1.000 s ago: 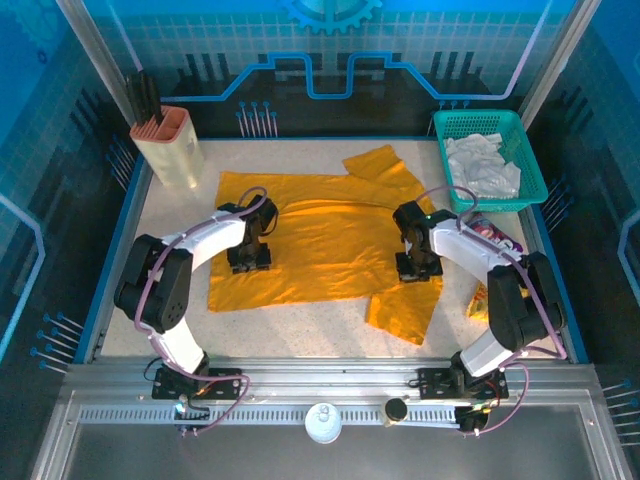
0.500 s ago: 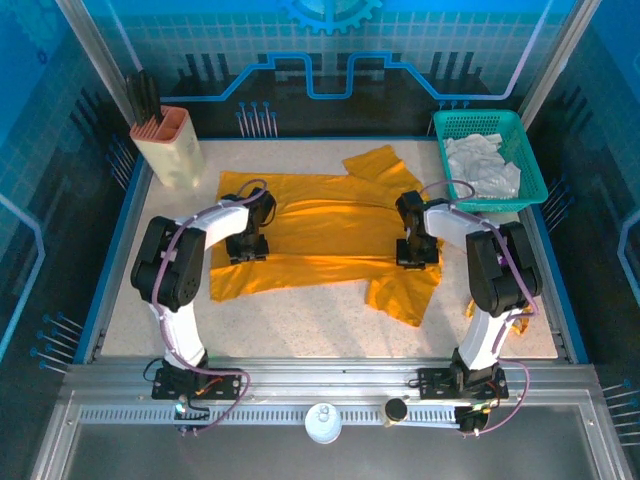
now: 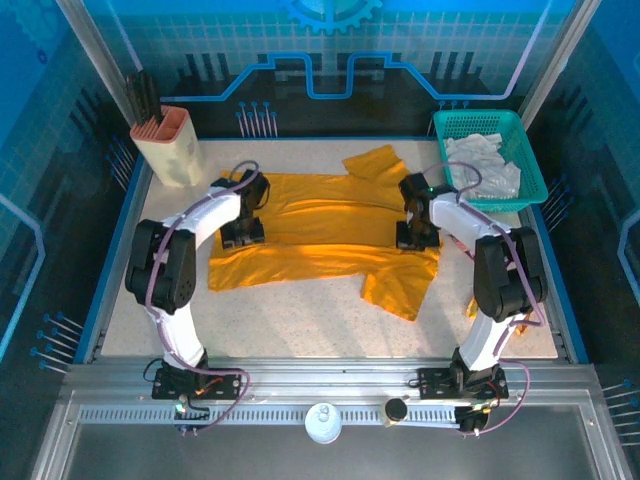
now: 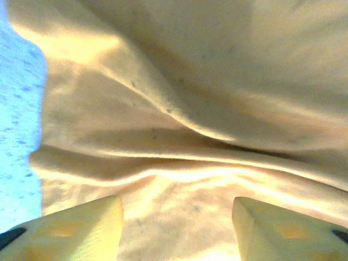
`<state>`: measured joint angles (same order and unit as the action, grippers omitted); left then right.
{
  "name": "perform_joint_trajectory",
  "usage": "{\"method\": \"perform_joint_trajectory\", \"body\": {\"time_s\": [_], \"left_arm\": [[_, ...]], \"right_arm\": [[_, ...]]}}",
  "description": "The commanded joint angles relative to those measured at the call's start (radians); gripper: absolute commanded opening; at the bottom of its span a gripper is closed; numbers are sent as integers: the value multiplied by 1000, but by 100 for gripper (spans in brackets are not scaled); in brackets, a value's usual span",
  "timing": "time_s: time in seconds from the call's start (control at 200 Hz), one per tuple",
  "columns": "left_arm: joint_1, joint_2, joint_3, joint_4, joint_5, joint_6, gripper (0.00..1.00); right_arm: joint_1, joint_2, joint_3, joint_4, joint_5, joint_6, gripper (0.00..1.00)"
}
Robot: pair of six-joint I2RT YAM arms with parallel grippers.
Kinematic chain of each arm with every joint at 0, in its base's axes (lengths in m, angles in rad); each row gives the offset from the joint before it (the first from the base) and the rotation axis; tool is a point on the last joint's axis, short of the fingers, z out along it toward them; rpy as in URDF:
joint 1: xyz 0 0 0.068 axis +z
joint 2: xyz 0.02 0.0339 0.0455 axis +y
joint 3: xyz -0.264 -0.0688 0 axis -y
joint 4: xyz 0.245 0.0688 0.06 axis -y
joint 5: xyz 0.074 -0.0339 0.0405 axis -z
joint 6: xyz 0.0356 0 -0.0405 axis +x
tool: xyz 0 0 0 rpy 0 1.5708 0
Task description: Fold and stack the t-shirts
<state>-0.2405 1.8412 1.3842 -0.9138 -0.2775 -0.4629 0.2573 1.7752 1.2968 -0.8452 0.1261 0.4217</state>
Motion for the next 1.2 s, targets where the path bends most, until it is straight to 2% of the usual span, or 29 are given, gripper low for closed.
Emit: {"method": "perform_joint_trajectory", "body": {"time_s": [0.0,0.095,0.36,0.485,0.595,0.721,1.016,1.196], "left_arm": [[1,-30,153,-70,-34,39,60],[12,66,273,-83,-38,62,60],[44,372,551,-33,-59,73,59],[50,506,698,-80,-72,76,59],[52,579,746,-115,-64,76,58],[52,567,646,-111,-22,66,58],[49,328,197,58,80,46,58],[47,245,119,91,112,56,59]], "right_arm": [[8,53,156,-43,-24,-54,3],[7,206,314,-67,-20,-94,0],[-19,592,744,-115,7,-158,0],[-20,680,858,-167,18,-158,0],[-16,655,784,-144,15,-149,0],[-15,560,600,-71,13,-138,0],[-12,340,242,25,24,-98,0],[-13,250,138,54,30,-84,0]]}}
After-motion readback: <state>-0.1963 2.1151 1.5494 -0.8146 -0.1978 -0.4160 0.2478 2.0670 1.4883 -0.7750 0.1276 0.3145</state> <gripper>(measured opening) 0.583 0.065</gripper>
